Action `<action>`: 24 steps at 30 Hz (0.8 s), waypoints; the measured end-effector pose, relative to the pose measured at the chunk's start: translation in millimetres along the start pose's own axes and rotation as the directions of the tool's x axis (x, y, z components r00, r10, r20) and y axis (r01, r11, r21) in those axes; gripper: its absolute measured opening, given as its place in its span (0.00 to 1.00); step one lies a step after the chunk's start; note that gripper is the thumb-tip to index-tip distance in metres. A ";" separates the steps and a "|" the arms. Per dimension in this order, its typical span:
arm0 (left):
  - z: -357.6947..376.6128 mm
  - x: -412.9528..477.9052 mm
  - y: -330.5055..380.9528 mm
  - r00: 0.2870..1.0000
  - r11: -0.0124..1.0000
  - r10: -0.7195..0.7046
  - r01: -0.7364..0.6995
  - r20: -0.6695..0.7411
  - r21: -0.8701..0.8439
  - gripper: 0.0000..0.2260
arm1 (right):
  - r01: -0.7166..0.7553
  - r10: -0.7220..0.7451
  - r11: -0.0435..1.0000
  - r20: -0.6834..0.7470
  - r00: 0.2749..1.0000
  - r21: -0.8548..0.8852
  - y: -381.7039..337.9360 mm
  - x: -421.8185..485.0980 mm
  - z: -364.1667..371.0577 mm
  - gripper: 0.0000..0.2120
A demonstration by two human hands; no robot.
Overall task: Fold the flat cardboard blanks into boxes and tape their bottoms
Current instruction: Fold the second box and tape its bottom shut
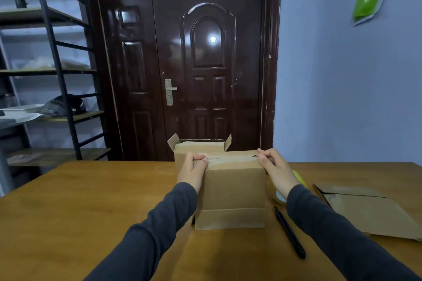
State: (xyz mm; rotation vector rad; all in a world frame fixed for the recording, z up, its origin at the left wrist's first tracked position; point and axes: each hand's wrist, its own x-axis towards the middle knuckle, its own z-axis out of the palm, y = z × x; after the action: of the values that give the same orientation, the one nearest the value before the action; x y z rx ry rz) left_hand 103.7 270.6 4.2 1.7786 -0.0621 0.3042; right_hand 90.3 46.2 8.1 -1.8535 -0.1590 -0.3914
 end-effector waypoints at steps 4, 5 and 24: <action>3.2 -2.0 0.0 0.999 0.999 0.002 -0.003 -0.046 -0.038 0.09 | -0.158 0.149 0.985 0.128 0.980 0.064 -9.8 12.3 -24.6 0.09; 3.5 -2.2 -0.7 0.999 0.999 0.001 -0.003 -0.052 -0.044 0.09 | -0.211 0.198 0.970 0.113 0.974 0.117 -11.4 16.7 -35.5 0.10; 4.7 2.2 -7.7 0.999 0.994 0.025 -0.028 -0.035 -0.105 0.07 | -0.410 0.362 0.767 -0.195 0.912 -0.493 102.5 24.3 -65.0 0.26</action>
State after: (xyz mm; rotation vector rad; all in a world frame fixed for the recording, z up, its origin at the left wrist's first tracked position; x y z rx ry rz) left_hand 108.1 268.1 -3.5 1.6691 -0.0767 0.3434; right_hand 132.0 -49.6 -58.3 -2.3370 0.4382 -0.2355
